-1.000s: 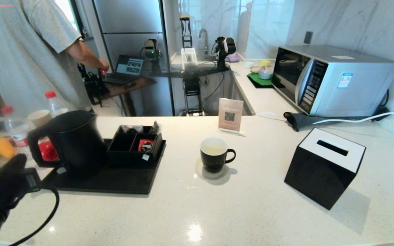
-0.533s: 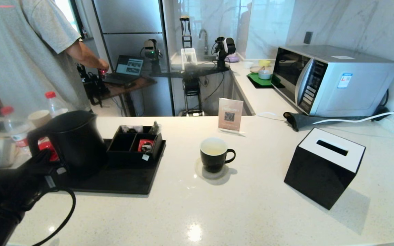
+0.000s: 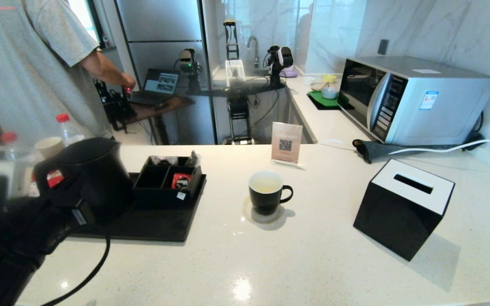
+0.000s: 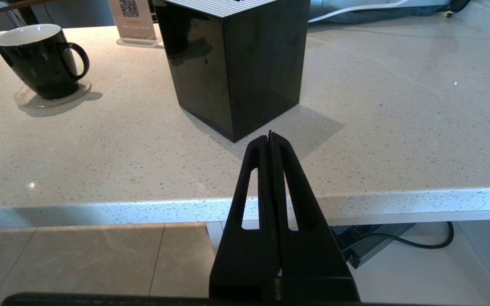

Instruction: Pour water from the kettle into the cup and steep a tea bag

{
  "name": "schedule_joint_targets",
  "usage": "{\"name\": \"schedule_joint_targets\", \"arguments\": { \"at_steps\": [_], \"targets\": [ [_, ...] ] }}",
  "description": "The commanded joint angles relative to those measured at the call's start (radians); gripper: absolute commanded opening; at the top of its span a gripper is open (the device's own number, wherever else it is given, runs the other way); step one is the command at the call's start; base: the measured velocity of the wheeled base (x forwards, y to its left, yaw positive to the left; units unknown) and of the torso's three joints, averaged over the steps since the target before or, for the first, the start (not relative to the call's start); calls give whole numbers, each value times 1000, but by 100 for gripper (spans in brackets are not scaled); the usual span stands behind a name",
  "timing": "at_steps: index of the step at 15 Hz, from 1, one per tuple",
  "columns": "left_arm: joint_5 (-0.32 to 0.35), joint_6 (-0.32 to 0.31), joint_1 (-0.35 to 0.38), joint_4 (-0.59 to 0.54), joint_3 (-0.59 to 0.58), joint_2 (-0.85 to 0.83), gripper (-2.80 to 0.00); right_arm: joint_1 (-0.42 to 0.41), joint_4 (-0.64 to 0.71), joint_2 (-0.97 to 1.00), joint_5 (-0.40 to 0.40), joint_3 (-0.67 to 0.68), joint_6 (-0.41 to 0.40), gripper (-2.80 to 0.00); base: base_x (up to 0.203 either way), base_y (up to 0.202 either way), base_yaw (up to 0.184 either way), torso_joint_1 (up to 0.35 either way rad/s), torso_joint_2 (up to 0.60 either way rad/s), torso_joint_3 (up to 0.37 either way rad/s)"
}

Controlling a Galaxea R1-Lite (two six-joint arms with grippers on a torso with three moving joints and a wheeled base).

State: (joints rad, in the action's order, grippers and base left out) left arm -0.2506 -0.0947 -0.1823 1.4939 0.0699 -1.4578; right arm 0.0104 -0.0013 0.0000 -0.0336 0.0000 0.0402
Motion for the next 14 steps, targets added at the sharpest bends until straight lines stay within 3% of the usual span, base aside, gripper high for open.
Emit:
{"name": "schedule_joint_targets", "arguments": {
  "at_steps": [1, 9, 11, 14],
  "targets": [
    [-2, 0, -42, -140, 96, 46, -280, 0, -1, 0, 0, 0, 0, -280, 0, 0, 0, 0, 0, 0],
    [1, 0, -49, -827, 567, 70, -280, 0, 0, 0, 0, 0, 0, -280, 0, 0, 0, 0, 0, 0],
    [3, 1, -53, -897, 662, 7, -280, 0, -1, 0, 0, 0, 1, -280, 0, 0, 0, 0, 0, 0],
    [4, 4, -65, -916, 766, -108, -280, 0, 0, 0, 0, 0, 0, -280, 0, 0, 0, 0, 0, 0]
  ]
}}
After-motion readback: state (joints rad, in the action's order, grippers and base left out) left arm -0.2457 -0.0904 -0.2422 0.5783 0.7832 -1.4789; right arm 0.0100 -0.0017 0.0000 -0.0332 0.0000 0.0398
